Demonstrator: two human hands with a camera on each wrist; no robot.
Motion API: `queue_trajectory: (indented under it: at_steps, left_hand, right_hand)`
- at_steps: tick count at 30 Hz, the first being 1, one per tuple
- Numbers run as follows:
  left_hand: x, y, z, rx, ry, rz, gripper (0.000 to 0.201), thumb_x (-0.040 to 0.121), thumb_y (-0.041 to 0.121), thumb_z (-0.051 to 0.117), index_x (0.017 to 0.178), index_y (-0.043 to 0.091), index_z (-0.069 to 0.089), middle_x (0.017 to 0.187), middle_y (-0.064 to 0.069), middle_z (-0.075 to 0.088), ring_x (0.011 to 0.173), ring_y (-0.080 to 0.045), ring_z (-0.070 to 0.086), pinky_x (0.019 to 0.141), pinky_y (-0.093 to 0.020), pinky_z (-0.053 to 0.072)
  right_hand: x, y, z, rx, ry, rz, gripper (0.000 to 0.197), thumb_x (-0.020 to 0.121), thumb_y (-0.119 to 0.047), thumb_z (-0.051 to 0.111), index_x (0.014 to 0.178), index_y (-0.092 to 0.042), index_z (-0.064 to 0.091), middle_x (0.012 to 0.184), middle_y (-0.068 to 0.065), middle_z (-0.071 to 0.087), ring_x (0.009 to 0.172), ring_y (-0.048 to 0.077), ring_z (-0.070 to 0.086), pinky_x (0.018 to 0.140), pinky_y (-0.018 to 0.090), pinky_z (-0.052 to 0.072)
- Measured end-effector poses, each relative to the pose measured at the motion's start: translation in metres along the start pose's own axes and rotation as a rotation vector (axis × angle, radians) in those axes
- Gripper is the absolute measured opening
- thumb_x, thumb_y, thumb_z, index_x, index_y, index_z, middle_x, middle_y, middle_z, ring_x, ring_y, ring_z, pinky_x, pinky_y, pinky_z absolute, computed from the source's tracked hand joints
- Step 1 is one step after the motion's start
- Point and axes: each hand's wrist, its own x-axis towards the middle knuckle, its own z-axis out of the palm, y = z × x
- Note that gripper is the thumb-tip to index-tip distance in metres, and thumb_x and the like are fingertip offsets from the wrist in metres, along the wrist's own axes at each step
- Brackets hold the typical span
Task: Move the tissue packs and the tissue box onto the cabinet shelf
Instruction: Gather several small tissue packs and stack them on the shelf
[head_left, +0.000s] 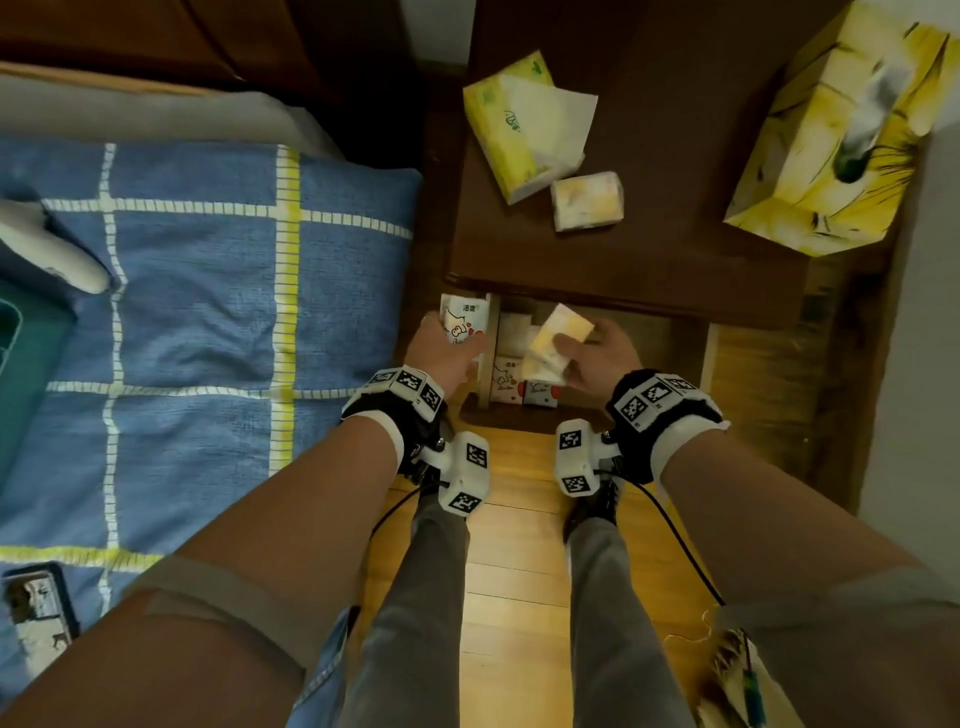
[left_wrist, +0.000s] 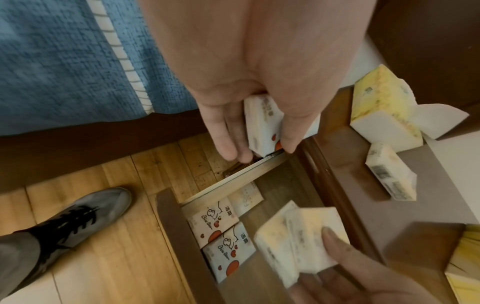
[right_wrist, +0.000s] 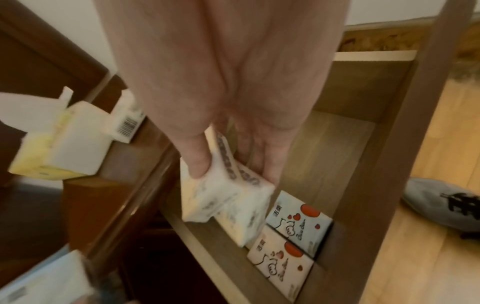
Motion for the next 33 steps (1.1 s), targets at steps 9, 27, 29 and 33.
queue_trajectory:
  at_steps: [9, 27, 29, 33]
  left_hand:
    - [0.038, -0.023, 0.002, 0.018, 0.073, -0.057, 0.056, 0.077, 0.033, 0.073, 0.123, 0.013, 0.049, 0.115, -0.007, 0.066, 0.102, -0.026, 0.068, 0.09, -0.049, 0.057]
    - [0.069, -0.031, 0.0, 0.061, 0.015, -0.062, 0.053, 0.078, 0.032, 0.076, 0.122, 0.012, 0.053, 0.112, -0.008, 0.069, 0.094, -0.022, 0.071, 0.076, -0.033, 0.059]
    - [0.07, -0.031, 0.0, 0.067, 0.018, -0.06, 0.053, 0.078, 0.032, 0.076, 0.122, 0.012, 0.053, 0.112, -0.007, 0.069, 0.092, -0.021, 0.071, 0.073, -0.031, 0.058]
    - [0.067, -0.034, 0.004, 0.085, 0.04, -0.047, 0.052, 0.077, 0.034, 0.075, 0.12, 0.012, 0.054, 0.111, -0.008, 0.07, 0.092, -0.022, 0.071, 0.076, -0.034, 0.06]
  right_hand:
    - [0.062, 0.003, 0.023, -0.245, 0.059, -0.044, 0.042, 0.087, -0.034, 0.068, 0.115, -0.005, 0.055, 0.107, 0.01, 0.067, 0.098, 0.029, 0.065, 0.091, 0.048, 0.054]
    - [0.092, 0.004, 0.044, -0.518, 0.031, -0.035, 0.037, 0.094, -0.028, 0.06, 0.117, 0.001, 0.059, 0.109, 0.013, 0.066, 0.099, 0.031, 0.065, 0.086, 0.04, 0.055]
    - [0.09, 0.007, 0.043, -0.466, 0.021, -0.032, 0.035, 0.092, -0.028, 0.062, 0.114, -0.001, 0.06, 0.113, 0.016, 0.068, 0.1, 0.033, 0.067, 0.09, 0.049, 0.056]
    - [0.09, 0.015, 0.034, -0.357, 0.123, -0.013, 0.035, 0.096, -0.026, 0.057, 0.121, -0.002, 0.054, 0.11, 0.011, 0.065, 0.096, 0.029, 0.064, 0.086, 0.039, 0.054]
